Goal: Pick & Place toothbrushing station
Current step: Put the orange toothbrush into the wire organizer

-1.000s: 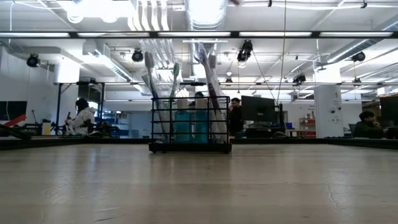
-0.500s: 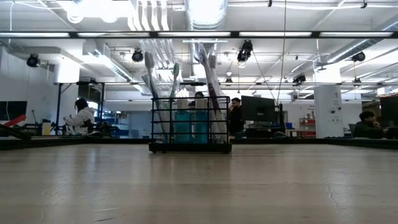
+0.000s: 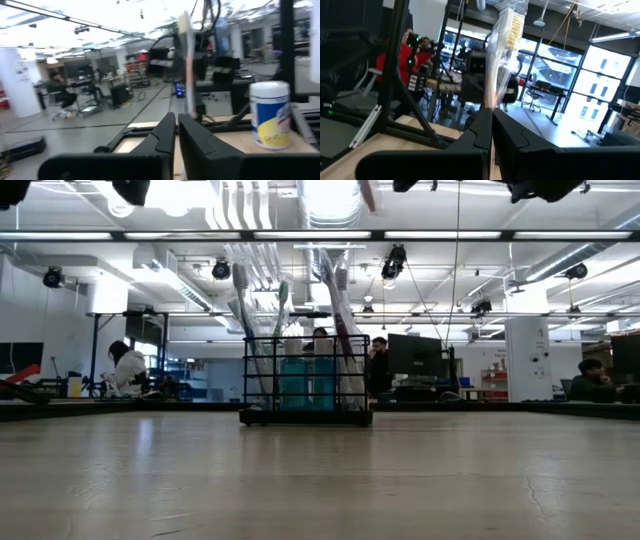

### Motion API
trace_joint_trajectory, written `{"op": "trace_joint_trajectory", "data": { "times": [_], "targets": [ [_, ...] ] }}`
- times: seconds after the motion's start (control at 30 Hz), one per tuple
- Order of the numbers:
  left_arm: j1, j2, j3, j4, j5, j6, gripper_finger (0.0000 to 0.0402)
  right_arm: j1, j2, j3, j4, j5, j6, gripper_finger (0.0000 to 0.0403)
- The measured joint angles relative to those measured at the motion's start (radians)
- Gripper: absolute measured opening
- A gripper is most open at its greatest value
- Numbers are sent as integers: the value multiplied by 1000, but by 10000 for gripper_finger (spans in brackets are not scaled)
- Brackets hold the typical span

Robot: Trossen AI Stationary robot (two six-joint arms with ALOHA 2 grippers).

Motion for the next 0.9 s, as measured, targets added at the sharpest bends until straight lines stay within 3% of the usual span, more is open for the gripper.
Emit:
{"op": "trace_joint_trajectory", "data": {
  "times": [0.17, 0.57, 0.9],
  "targets": [
    [41, 84, 91, -44, 128, -40, 55, 0, 97, 82, -8, 1, -27, 8],
    [96, 282, 304, -113, 157, -4, 173, 0, 251, 252, -56, 3, -67, 8],
    [158, 370, 376, -96, 169, -22, 189, 2, 294, 333, -143, 3, -96, 8]
  ]
}}
